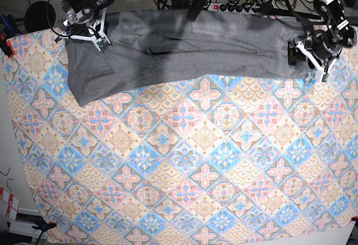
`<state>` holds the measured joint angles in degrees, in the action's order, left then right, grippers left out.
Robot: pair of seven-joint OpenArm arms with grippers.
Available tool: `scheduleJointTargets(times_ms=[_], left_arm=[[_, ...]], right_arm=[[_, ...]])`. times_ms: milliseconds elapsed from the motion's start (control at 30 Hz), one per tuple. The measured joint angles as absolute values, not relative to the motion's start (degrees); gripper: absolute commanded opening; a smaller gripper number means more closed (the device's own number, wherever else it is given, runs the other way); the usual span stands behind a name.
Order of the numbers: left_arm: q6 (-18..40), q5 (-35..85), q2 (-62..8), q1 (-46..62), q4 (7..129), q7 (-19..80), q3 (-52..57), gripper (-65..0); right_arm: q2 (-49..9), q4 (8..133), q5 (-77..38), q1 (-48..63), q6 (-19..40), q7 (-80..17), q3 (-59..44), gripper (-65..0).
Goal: Fold the T-shirt properly
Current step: 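Grasp the shirt's end corner with the left gripper, then drag the grasped corner away from the robot with the left gripper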
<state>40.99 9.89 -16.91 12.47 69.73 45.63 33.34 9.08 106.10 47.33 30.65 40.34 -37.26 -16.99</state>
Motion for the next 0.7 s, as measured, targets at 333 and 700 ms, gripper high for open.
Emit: scheduleJointTargets(times_ms=[333, 700], left_arm=[[35.99, 8.78, -17.58, 11.86, 69.41, 40.69, 21.43, -57.1], [35.31, 9.26, -17.28, 13.39, 69.95, 37.19, 20.23, -63.4]], right_arm=[[9.04, 106.13, 47.37, 30.65, 40.32, -37.32, -16.99, -50.7], [9.04, 106.13, 47.35, 30.63, 40.32, -37.47, -16.99, -50.7]])
